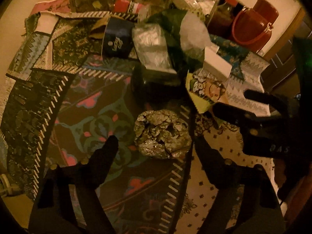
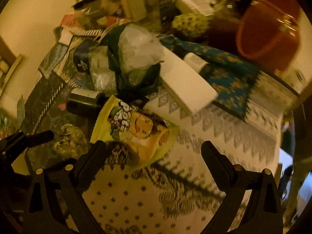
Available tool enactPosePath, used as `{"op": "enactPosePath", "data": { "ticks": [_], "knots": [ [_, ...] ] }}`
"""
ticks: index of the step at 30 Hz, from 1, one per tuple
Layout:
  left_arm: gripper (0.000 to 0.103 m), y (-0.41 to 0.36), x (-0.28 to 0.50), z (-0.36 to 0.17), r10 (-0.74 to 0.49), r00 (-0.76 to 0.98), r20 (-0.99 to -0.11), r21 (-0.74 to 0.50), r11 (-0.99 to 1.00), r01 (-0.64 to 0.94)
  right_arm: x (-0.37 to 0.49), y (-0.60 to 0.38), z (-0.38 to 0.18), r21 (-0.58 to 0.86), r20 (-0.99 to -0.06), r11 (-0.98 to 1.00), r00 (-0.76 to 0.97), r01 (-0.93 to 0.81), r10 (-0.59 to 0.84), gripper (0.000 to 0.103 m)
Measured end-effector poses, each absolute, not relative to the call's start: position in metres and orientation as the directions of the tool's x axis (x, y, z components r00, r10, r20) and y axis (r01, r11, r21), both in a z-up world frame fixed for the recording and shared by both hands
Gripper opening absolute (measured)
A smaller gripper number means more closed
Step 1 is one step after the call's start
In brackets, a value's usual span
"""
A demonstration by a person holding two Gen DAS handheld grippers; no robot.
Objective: Collect trash
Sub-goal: 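Grasp the foil ball with the left tool while the right tool grasps the yellow wrapper, then carry the foil ball and yellow wrapper down toward the white floor bowl with both tools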
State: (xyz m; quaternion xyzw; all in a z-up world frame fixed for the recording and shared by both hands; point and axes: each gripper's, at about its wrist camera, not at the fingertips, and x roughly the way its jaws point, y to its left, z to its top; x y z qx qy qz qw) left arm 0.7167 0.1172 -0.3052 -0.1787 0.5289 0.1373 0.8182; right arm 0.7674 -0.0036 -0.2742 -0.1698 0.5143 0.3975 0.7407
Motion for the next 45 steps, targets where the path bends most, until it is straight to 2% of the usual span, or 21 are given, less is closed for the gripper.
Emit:
{"op": "enactPosePath", "data": {
  "ticks": [4, 7, 9, 11, 12, 14, 17, 18, 26, 33, 38, 45],
  "knots": [
    [0.069, 0.118, 0.72, -0.315, 0.033, 0.39, -0.92, -0.147, 0.894, -0.424, 0.772, 0.014, -0.285, 0.135, -0.91, 0.564, 0.124, -0.814, 0.396, 0.096],
    [0.057, 0.119, 0.721, -0.318, 0.032, 0.387, -0.921, -0.149, 0.891, -0.428, 0.771, 0.024, -0.293, 0.122, -0.92, 0.533, 0.106, -0.837, 0.377, 0.082],
    [0.055, 0.12, 0.722, -0.317, 0.035, 0.393, -0.919, -0.149, 0.891, -0.429, 0.768, 0.027, -0.294, 0.095, -0.922, 0.519, 0.122, -0.849, 0.368, 0.077],
    [0.054, 0.119, 0.722, -0.317, 0.037, 0.394, -0.918, -0.15, 0.889, -0.433, 0.763, 0.028, -0.294, 0.054, -0.922, 0.513, 0.154, -0.857, 0.354, 0.063],
    [0.053, 0.12, 0.722, -0.317, 0.039, 0.395, -0.918, -0.15, 0.888, -0.435, 0.762, 0.027, -0.294, 0.044, -0.921, 0.516, 0.166, -0.856, 0.353, 0.06],
    [0.053, 0.12, 0.721, -0.315, 0.038, 0.399, -0.916, -0.152, 0.888, -0.434, 0.76, 0.023, -0.293, 0.053, -0.918, 0.53, 0.167, -0.847, 0.359, 0.038],
    [0.053, 0.122, 0.717, -0.311, 0.019, 0.398, -0.917, -0.168, 0.888, -0.429, 0.757, 0.015, -0.292, 0.105, -0.917, 0.552, 0.134, -0.827, 0.376, 0.021],
    [0.053, 0.122, 0.716, -0.311, 0.003, 0.397, -0.918, -0.183, 0.884, -0.429, 0.755, 0.013, -0.293, 0.129, -0.917, 0.553, 0.113, -0.823, 0.382, 0.019],
    [0.052, 0.118, 0.694, -0.282, 0.016, 0.441, -0.897, -0.182, 0.896, -0.404, 0.739, -0.011, -0.267, 0.143, -0.902, 0.657, 0.175, -0.74, 0.393, 0.016],
    [0.052, 0.119, 0.657, -0.232, 0.02, 0.534, -0.846, -0.199, 0.916, -0.35, 0.702, -0.028, -0.216, 0.163, -0.859, 0.756, 0.286, -0.634, 0.425, 0.016],
    [0.052, 0.122, 0.616, -0.193, -0.011, 0.601, -0.799, -0.225, 0.933, -0.281, 0.652, -0.039, -0.174, 0.167, -0.814, 0.811, 0.386, -0.561, 0.434, 0.016],
    [0.052, 0.127, 0.531, -0.139, -0.029, 0.695, -0.719, -0.188, 0.97, -0.155, 0.558, -0.05, -0.127, 0.162, -0.749, 0.869, 0.516, -0.467, 0.416, 0.016]
  ]
}}
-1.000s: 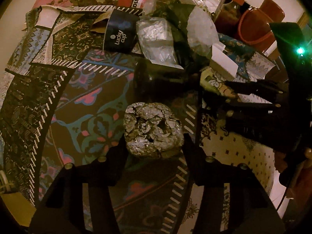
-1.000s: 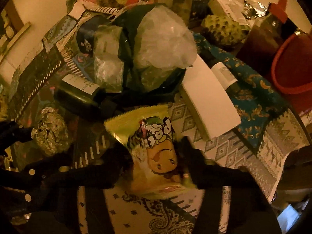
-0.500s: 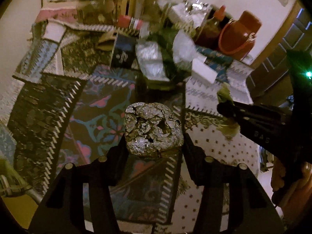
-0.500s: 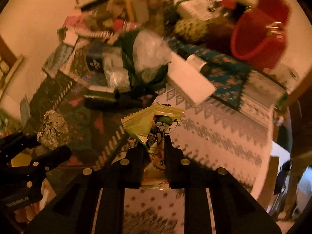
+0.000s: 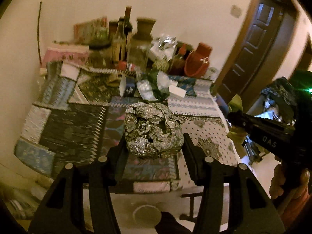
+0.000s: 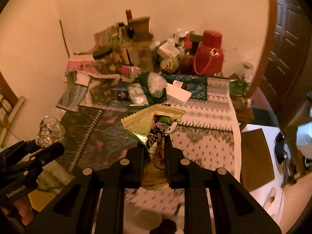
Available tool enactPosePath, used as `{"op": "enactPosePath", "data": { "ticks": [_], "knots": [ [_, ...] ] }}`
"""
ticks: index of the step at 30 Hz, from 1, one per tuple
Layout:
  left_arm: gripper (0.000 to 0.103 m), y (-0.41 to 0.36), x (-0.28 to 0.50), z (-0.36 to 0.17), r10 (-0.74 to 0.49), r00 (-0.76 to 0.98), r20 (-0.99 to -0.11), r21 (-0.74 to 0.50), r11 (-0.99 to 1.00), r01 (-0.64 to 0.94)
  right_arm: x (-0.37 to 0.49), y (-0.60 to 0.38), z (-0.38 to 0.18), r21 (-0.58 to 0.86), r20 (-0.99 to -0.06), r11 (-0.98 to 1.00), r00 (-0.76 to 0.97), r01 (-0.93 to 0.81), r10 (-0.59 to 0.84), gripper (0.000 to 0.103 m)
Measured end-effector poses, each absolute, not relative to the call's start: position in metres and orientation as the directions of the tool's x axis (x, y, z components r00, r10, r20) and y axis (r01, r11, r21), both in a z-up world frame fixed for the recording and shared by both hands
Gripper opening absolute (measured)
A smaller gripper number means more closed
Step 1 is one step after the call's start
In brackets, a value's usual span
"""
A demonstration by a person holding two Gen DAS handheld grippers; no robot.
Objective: Collect trash
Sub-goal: 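Carry the foil ball and yellow wrapper down toward the white floor bowl with both tools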
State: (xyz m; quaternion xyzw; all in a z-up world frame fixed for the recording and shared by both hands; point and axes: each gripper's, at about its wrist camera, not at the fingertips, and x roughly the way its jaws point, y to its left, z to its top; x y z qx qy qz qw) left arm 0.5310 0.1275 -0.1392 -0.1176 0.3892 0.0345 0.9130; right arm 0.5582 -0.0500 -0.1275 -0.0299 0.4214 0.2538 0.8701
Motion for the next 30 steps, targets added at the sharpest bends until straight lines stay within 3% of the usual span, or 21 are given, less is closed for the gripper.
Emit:
{"op": "enactPosePath", "data": {
  "ticks": [14, 24, 30],
  "knots": [
    [0.052, 0.147, 0.363, -0.084, -0.135, 0.798, -0.587, -0.159, 0.986, 0.05, 0.389, -0.053, -0.085, 0.187, -0.637, 0.924, 0.676, -0.333, 0.372, 0.016],
    [0.052, 0.136, 0.326, -0.098, -0.213, 0.745, -0.633, -0.195, 0.974, 0.113, 0.338, -0.064, -0.097, 0.184, -0.691, 0.94, 0.642, -0.288, 0.332, 0.016],
    [0.052, 0.124, 0.328, -0.133, -0.232, 0.689, -0.687, -0.219, 0.97, 0.109, 0.334, -0.07, -0.135, 0.197, -0.744, 0.939, 0.58, -0.284, 0.331, 0.016]
  ]
}}
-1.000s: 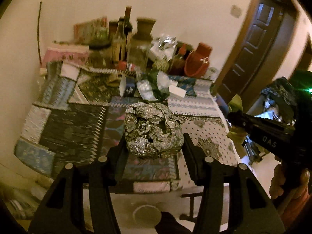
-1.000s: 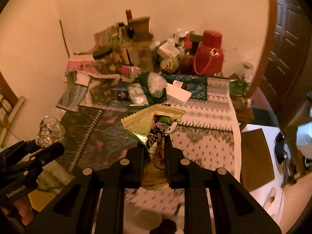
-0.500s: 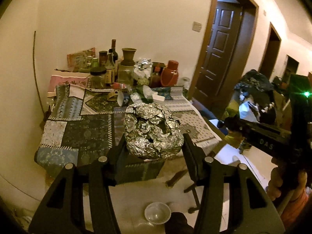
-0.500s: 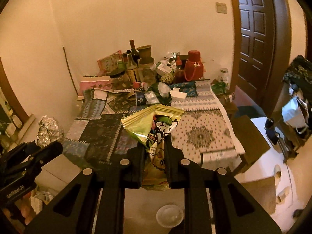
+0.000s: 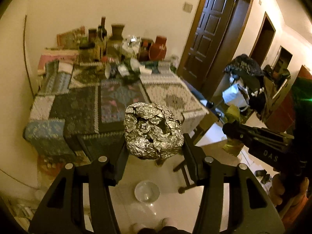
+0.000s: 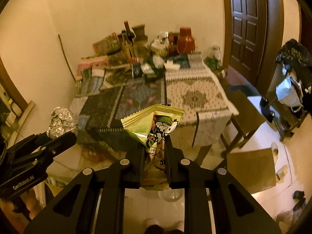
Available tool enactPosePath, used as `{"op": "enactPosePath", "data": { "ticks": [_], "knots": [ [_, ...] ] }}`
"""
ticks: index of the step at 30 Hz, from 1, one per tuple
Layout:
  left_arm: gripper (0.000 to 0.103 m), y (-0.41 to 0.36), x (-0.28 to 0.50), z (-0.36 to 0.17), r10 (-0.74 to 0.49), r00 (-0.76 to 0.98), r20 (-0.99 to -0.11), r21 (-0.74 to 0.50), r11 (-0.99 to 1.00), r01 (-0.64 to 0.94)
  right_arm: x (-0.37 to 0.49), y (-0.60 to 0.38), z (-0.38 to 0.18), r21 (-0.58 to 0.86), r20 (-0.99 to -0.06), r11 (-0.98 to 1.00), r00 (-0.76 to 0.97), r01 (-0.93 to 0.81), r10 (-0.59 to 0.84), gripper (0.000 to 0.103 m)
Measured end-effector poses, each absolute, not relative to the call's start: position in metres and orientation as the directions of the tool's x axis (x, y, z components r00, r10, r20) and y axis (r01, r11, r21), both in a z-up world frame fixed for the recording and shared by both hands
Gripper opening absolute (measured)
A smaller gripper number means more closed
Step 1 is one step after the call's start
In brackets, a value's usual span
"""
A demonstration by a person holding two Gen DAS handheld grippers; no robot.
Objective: Collect trash
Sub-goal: 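Carry the foil ball and yellow wrapper down toward the white floor bowl with both tools, then open both tools over the white bowl, dropping foil ball and wrapper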
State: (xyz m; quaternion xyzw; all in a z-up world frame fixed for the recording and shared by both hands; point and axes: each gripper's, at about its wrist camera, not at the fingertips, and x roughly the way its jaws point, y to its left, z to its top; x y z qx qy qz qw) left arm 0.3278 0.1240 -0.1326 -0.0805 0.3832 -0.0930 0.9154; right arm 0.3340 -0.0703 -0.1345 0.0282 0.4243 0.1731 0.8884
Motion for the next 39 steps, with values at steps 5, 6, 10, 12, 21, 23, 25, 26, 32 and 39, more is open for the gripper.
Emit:
{"op": "enactPosePath", "data": {
  "ticks": [5, 6, 10, 12, 21, 23, 25, 26, 32, 39],
  "knots": [
    [0.052, 0.109, 0.338, -0.18, -0.224, 0.621, -0.751, -0.211, 0.973, 0.096, 0.335, -0.076, -0.176, 0.227, -0.788, 0.931, 0.508, -0.285, 0.348, 0.016],
    [0.052, 0.106, 0.34, -0.188, -0.219, 0.611, -0.761, -0.209, 0.974, 0.089, 0.336, -0.077, -0.184, 0.231, -0.795, 0.93, 0.495, -0.288, 0.351, 0.016],
    [0.052, 0.094, 0.346, -0.24, -0.211, 0.567, -0.796, -0.227, 0.973, 0.043, 0.344, -0.082, -0.229, 0.238, -0.824, 0.923, 0.44, -0.302, 0.357, 0.016],
    [0.052, 0.091, 0.348, -0.263, -0.21, 0.55, -0.808, -0.235, 0.972, 0.025, 0.348, -0.084, -0.254, 0.243, -0.837, 0.921, 0.414, -0.306, 0.358, 0.016],
    [0.052, 0.081, 0.36, -0.401, -0.205, 0.441, -0.874, -0.245, 0.969, -0.036, 0.366, -0.09, -0.383, 0.264, -0.887, 0.917, 0.297, -0.299, 0.352, 0.016],
    [0.052, 0.081, 0.361, -0.434, -0.215, 0.412, -0.885, -0.252, 0.967, -0.037, 0.369, -0.087, -0.417, 0.266, -0.899, 0.916, 0.266, -0.301, 0.349, 0.016],
    [0.052, 0.081, 0.361, -0.465, -0.22, 0.385, -0.896, -0.254, 0.966, -0.038, 0.372, -0.083, -0.452, 0.26, -0.912, 0.914, 0.233, -0.312, 0.339, 0.017],
    [0.052, 0.08, 0.36, -0.483, -0.222, 0.368, -0.903, -0.253, 0.967, -0.038, 0.376, -0.082, -0.465, 0.259, -0.917, 0.913, 0.218, -0.315, 0.335, 0.017],
    [0.052, 0.08, 0.36, -0.573, -0.246, 0.283, -0.927, -0.273, 0.96, -0.059, 0.388, -0.068, -0.544, 0.246, -0.936, 0.9, 0.155, -0.36, 0.317, 0.02],
    [0.052, 0.089, 0.363, -0.642, -0.254, 0.218, -0.942, -0.279, 0.956, -0.091, 0.403, -0.066, -0.608, 0.337, -0.925, 0.866, 0.038, -0.37, 0.377, 0.029]
  ]
}}
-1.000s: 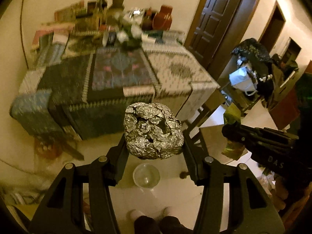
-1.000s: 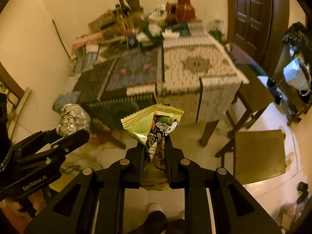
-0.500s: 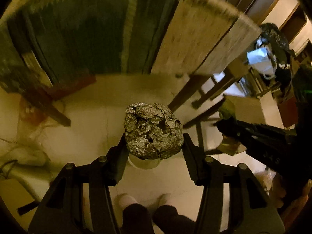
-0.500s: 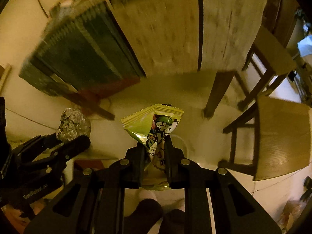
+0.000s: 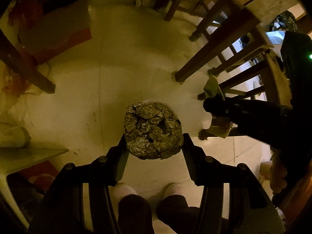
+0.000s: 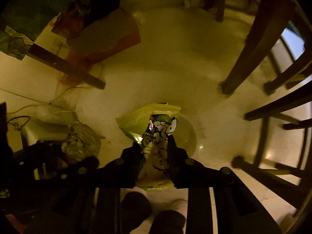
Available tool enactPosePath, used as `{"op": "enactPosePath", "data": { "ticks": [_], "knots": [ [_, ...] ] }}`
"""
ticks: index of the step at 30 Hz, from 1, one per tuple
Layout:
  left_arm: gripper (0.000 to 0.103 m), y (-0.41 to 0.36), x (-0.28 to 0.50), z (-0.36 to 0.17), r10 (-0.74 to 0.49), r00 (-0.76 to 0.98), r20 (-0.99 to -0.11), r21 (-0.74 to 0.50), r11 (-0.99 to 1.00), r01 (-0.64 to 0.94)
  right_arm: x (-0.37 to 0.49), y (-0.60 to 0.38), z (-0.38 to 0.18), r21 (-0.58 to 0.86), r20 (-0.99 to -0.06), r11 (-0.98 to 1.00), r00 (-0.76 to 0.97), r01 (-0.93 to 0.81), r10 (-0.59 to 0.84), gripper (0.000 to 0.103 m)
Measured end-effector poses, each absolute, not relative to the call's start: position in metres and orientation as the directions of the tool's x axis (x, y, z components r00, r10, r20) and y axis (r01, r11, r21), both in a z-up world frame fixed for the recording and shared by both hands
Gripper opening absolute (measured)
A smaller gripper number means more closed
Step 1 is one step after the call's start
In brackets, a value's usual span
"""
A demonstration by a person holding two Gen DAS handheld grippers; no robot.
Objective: Collect trash
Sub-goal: 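Open both tools over the white bowl, dropping foil ball and wrapper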
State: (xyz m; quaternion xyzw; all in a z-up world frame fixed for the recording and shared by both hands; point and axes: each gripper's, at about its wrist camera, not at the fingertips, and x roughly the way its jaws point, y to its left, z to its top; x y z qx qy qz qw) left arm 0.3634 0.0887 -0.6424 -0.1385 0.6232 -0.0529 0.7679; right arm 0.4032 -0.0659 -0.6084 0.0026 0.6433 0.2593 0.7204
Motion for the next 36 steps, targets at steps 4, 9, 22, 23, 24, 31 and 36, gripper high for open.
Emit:
{"op": "enactPosePath", "data": {
  "ticks": [4, 9, 22, 23, 24, 31, 36],
  "knots": [
    [0.052, 0.092, 0.366, -0.664, -0.256, 0.193, -0.947, -0.279, 0.954, -0.106, 0.405, -0.062, -0.618, 0.361, -0.921, 0.863, 0.011, -0.354, 0.39, 0.049],
    [0.052, 0.085, 0.372, -0.675, -0.254, 0.183, -0.95, -0.275, 0.956, -0.1, 0.401, -0.068, -0.618, 0.387, -0.911, 0.858, 0.001, -0.338, 0.412, 0.057],
    [0.067, 0.055, 0.387, -0.659, -0.273, 0.169, -0.947, -0.293, 0.95, -0.107, 0.395, -0.102, -0.57, 0.316, -0.931, 0.899, 0.083, -0.302, 0.355, 0.057],
    [0.067, 0.055, 0.386, -0.653, -0.268, 0.172, -0.948, -0.288, 0.952, -0.105, 0.395, -0.103, -0.565, 0.317, -0.93, 0.9, 0.085, -0.3, 0.356, 0.057],
    [0.067, 0.055, 0.385, -0.645, -0.264, 0.175, -0.948, -0.285, 0.953, -0.104, 0.393, -0.104, -0.555, 0.318, -0.93, 0.901, 0.089, -0.296, 0.358, 0.057],
    [0.067, 0.058, 0.38, -0.562, -0.218, 0.227, -0.949, -0.241, 0.967, -0.079, 0.392, -0.112, -0.492, 0.317, -0.924, 0.904, 0.123, -0.286, 0.362, 0.057],
    [0.067, 0.065, 0.38, -0.478, -0.199, 0.301, -0.933, -0.225, 0.973, -0.055, 0.389, -0.113, -0.422, 0.315, -0.911, 0.903, 0.173, -0.291, 0.373, 0.057]
  ]
}}
